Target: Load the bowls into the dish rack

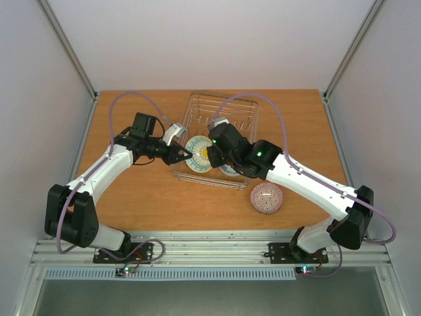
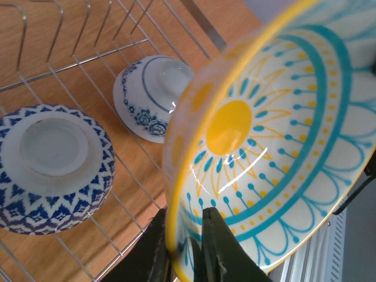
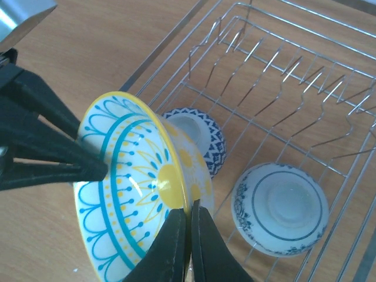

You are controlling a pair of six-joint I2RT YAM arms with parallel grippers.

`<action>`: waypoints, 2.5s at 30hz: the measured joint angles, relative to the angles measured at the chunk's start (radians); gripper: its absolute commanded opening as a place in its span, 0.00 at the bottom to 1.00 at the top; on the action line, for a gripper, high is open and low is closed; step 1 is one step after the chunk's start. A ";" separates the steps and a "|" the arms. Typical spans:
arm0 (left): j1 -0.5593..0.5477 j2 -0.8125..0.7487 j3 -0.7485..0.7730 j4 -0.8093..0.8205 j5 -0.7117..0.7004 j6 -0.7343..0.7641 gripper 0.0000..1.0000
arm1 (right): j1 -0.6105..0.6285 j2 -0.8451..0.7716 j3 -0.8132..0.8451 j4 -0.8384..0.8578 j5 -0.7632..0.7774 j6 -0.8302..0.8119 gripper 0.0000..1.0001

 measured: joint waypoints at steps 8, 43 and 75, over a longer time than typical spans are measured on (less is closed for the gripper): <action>0.003 0.006 0.000 0.002 -0.005 -0.023 0.00 | 0.006 -0.048 -0.061 0.040 -0.059 -0.002 0.02; 0.062 0.012 -0.071 0.095 0.441 0.052 0.00 | -0.035 -0.354 -0.495 0.435 -0.575 0.072 0.91; 0.068 -0.226 -0.133 0.204 -0.104 -0.022 0.68 | -0.134 -0.240 -0.323 0.312 -0.442 -0.116 0.01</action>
